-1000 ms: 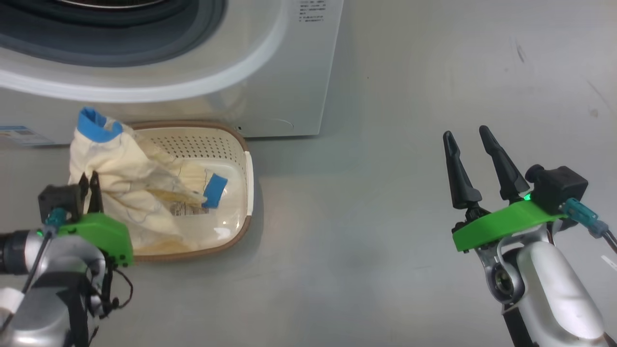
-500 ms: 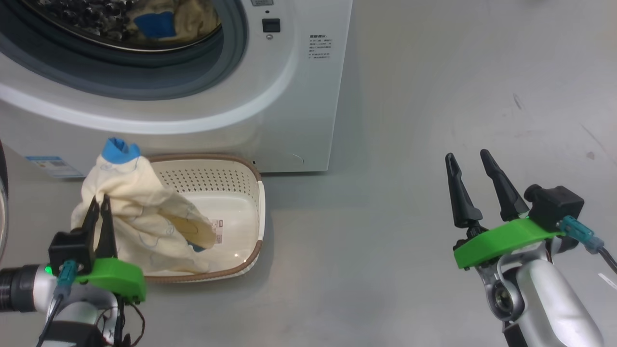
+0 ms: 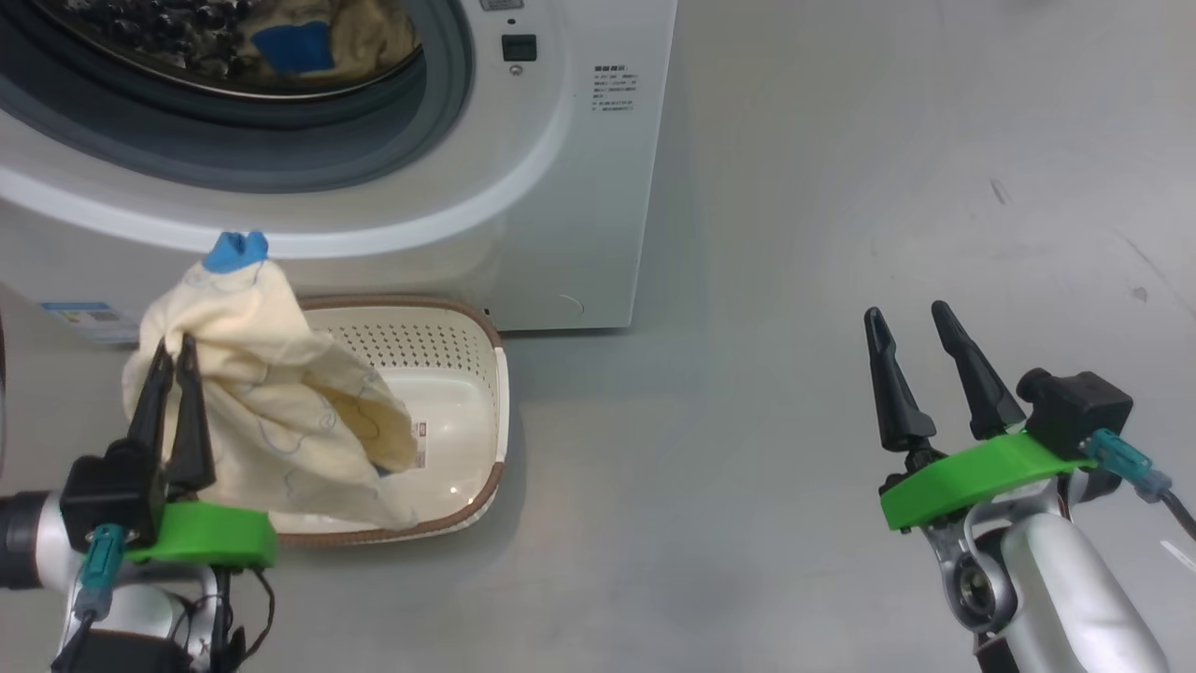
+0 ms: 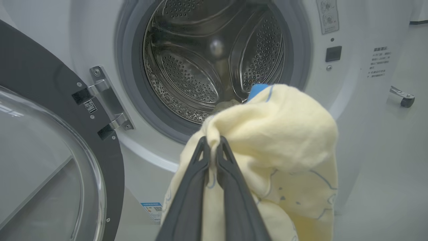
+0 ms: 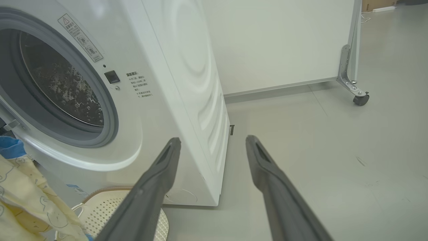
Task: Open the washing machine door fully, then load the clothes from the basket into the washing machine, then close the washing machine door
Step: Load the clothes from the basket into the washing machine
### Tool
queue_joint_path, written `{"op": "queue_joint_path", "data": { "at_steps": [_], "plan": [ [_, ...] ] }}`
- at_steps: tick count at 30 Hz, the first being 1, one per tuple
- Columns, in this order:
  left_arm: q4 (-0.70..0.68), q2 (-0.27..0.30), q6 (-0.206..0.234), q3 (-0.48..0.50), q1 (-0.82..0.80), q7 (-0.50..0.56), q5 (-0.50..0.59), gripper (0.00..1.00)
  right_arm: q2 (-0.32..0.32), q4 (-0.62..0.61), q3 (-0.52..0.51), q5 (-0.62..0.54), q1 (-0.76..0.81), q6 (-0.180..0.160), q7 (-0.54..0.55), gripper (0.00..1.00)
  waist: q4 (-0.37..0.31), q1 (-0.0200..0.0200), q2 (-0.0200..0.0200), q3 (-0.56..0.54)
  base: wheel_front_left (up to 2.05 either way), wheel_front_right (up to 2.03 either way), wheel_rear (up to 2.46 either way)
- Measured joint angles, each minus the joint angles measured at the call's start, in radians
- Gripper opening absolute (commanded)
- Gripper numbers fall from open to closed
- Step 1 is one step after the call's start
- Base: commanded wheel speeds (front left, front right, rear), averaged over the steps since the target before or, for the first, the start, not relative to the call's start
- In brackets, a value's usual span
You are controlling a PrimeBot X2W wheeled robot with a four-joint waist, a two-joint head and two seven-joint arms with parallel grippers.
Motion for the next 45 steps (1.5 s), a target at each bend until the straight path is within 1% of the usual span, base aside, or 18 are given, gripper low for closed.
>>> {"op": "queue_joint_path", "data": {
  "at_steps": [5,14,19,23,26,31,37,39,42,43,45],
  "plan": [
    [-0.05,-0.004,-0.012,0.055,-0.029,0.0,0.038,0.0,0.001,-0.002,0.002,0.0,-0.006,0.0,0.0,1.0,-0.012,0.0,0.0,0.045,0.0,0.0,0.0],
    [-0.034,-0.008,-0.099,0.175,-0.236,-0.003,0.05,0.0,0.002,-0.018,0.009,0.0,-0.057,0.0,0.0,1.0,-0.058,0.0001,0.0,0.142,0.0,0.0,0.0],
    [0.043,0.001,-0.152,0.22,-0.389,-0.004,0.045,0.0,0.003,-0.029,0.017,0.018,-0.08,0.0,0.0,1.0,-0.093,0.0002,0.0,0.21,0.0,0.0,0.0],
    [0.136,0.025,-0.195,0.24,-0.525,-0.008,0.039,0.0,0.003,-0.04,0.027,0.039,-0.096,0.0,0.0,1.0,-0.124,0.0003,-0.0001,0.271,0.0,0.0,0.0],
    [0.234,0.028,-0.236,0.262,-0.637,-0.006,-0.01,0.0,0.004,-0.046,0.035,0.054,-0.11,0.0,0.0,1.0,-0.147,0.0003,-0.0001,0.321,0.0,0.0,0.0],
    [0.326,0.071,-0.282,0.258,-0.828,0.022,-0.015,0.0,0.004,-0.066,0.041,0.083,-0.138,0.0,0.0,1.0,-0.183,0.0003,-0.0001,0.411,0.0,0.0,0.0],
    [0.421,0.146,-0.321,0.215,-1.091,0.056,0.039,0.0,0.006,-0.081,0.077,0.128,-0.177,0.0,0.0,1.0,-0.227,0.0005,-0.0001,0.516,0.0,0.0,0.0],
    [0.447,0.157,-0.333,0.206,-1.167,0.056,0.04,0.0,0.006,-0.083,0.084,0.14,-0.188,0.0,0.0,1.0,-0.244,0.0004,-0.0001,0.543,0.0,0.0,0.0],
    [0.481,0.161,-0.338,0.183,-1.28,0.054,0.06,0.0,0.006,-0.084,0.1,0.151,-0.197,0.0,0.0,1.0,-0.268,0.0004,-0.0001,0.575,0.0,0.0,0.0],
    [0.481,0.161,-0.338,0.183,-1.28,0.054,0.06,0.0,0.006,-0.084,0.1,0.151,-0.197,0.0,0.0,1.0,-0.268,0.0004,-0.0001,0.575,0.0,0.0,0.0],
    [0.524,0.168,-0.342,0.173,-1.373,0.043,0.077,0.0,0.006,-0.084,0.113,0.165,-0.204,0.0,0.0,1.0,-0.29,0.0002,-0.0001,0.591,0.0,0.0,0.0]
  ]
}}
